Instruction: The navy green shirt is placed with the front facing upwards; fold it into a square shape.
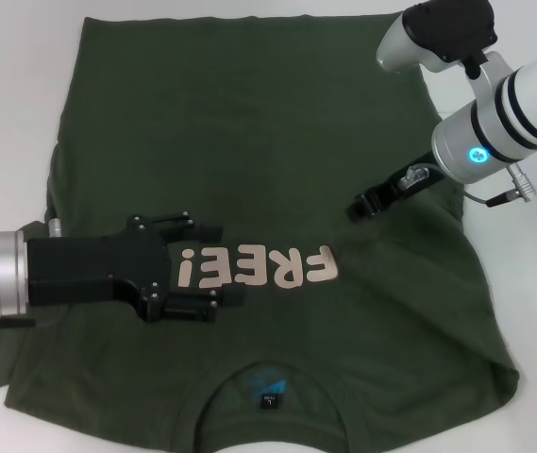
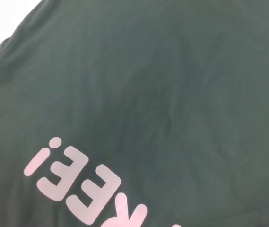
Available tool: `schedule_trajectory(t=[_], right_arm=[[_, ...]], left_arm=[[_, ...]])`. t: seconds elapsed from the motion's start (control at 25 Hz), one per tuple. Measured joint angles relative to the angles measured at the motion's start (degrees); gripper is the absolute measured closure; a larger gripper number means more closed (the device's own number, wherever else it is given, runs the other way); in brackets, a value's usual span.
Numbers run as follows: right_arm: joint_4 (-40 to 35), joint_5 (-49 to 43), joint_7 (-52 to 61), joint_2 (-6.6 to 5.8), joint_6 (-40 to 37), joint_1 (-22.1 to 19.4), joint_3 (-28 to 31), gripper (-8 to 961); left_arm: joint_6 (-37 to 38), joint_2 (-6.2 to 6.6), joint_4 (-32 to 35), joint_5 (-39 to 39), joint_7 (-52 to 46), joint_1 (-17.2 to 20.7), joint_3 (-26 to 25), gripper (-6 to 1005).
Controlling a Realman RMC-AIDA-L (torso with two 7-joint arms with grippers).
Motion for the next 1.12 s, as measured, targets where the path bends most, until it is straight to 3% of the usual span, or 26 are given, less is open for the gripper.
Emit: schedule_trajectory(t=[0.16, 0.28, 0.44, 0.72, 0.88, 1.04, 1.12], right_arm=[[-0.39, 1.37, -0.73, -0.05, -0.71, -0.33, 0.02, 924], [-0.55, 2.51, -1.5, -0.19, -1.37, -0.5, 0.15, 697], [-2.31, 4.84, -4.39, -0.61, -3.22, -2.29, 2.52, 498], [-8.83, 17.38, -16.3, -1.54, -9.26, -10.83, 10.6, 243], [-10.23, 27.16, -26.36, -2.03, -12.7, -16.26, 15.19, 157], [-9.71, 36.44, -39.48, -2.31, -16.49, -21.25, 18.23, 72], [-9.64, 40.39, -50.65, -1.74, -20.27, -25.12, 18.87, 29]], left_arm=[[-0.01, -0.02, -0.02, 0.0, 0.0, 0.0, -0.08, 127], [-0.02, -0.02, 0.0, 0.0, 0.01, 0.0, -0.1, 128], [-0.04, -0.02, 0.02, 0.0, -0.1, -0.02, -0.12, 128], [0.04, -0.11, -0.03, -0.04, -0.3, -0.09, -0.13, 128], [0.02, -0.11, -0.18, -0.7, -0.37, -0.07, -0.19, 128], [-0.02, -0.11, -0.22, -1.25, -1.28, -0.02, -0.3, 128], [-0.07, -0.11, -0.23, -1.5, -1.79, 0.03, -0.45, 128]])
